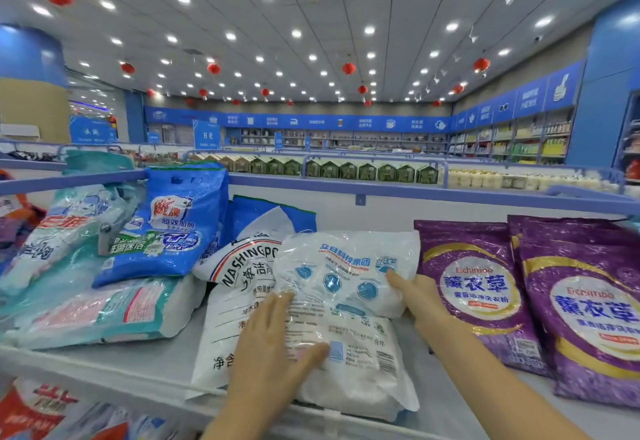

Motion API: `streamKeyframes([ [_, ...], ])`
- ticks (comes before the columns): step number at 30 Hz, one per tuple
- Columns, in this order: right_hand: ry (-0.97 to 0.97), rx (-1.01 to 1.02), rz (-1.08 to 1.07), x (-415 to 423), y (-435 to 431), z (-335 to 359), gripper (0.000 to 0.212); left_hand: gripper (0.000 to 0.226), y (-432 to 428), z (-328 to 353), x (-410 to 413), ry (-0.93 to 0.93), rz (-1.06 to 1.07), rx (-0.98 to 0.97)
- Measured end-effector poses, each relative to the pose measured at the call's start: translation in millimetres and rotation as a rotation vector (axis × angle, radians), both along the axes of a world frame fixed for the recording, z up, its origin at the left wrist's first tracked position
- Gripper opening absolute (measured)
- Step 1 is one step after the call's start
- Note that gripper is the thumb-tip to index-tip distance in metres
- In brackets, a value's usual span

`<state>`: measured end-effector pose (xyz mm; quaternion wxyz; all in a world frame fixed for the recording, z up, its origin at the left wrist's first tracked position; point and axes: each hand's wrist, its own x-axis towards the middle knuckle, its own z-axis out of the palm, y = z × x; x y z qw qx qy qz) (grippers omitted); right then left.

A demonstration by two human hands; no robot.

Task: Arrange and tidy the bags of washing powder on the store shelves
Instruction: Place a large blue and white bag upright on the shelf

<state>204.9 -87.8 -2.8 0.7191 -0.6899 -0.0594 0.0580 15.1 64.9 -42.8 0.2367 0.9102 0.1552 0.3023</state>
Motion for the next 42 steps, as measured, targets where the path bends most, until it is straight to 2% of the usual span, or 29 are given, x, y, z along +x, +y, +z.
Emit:
streamKeyframes([
  [6, -0.22, 0.184, -0.094, -45.7, -12.6, 68.1, 0.009, 0.087, 7.5, -5.0, -4.6, -0.01, -0.118, 0.08],
  [9, -0.209, 0.331, -0.088, -81.6, -16.4, 105.6, 0.012, 0.079, 4.6, 2.7, -4.8, -0.037, -0.188, 0.086],
  [12, -0.22, 0.428, -0.104, -107.1, -13.2, 131.6, 0.016, 0.077, -7.7, 19.3, -15.2, -0.162, -0.367, -0.114],
  [15, -0.246, 0.519, -0.256, -118.2, -6.9, 145.6, 0.009, 0.078, -24.6, 40.0, -29.9, -0.308, -0.517, -0.339],
  [17, -0.307, 0.548, -0.385, -123.2, 0.0, 152.0, 0.016, 0.084, -37.3, 51.8, -31.1, -0.266, -0.624, -0.422],
  [19, -0.39, 0.534, -0.476, -127.1, 8.1, 154.6, 0.021, 0.078, -46.5, 62.0, -27.4, -0.192, -0.769, -0.457],
  [22, -0.429, 0.536, -0.503, -128.3, 14.3, 150.5, 0.015, 0.075, -44.3, 69.5, -19.4, -0.082, -0.898, -0.543],
  [24, -0.436, 0.523, -0.515, -126.0, 12.5, 145.6, 0.012, 0.075, -38.1, 70.8, -11.3, -0.01, -0.934, -0.512],
  [27, -0.489, 0.521, -0.509, -124.2, 11.8, 135.5, 0.017, 0.079, -25.2, 70.3, 7.6, 0.052, -0.941, -0.486],
  [31, -0.499, 0.363, -0.408, -123.8, 27.1, 101.6, 0.019, 0.092, -6.0, 50.0, 30.1, 0.163, -0.862, -0.465],
  [33, -0.487, 0.32, -0.32, -125.0, 38.6, 83.7, 0.017, 0.095, -3.1, 29.5, 36.4, 0.18, -0.863, -0.595],
  [35, -0.532, 0.272, -0.222, -125.3, 48.4, 78.3, 0.02, 0.083, -6.8, 18.0, 41.3, 0.097, -0.872, -0.738],
  [40, -0.655, 0.076, 0.172, -117.7, 41.5, 85.9, 0.013, 0.048, -20.1, 13.0, 65.4, -0.132, -0.573, -0.757],
  [42, -0.758, 0.076, 0.062, -105.1, 19.1, 80.1, 0.004, 0.039, -16.8, 11.0, 71.7, -0.148, -0.509, -0.789],
])
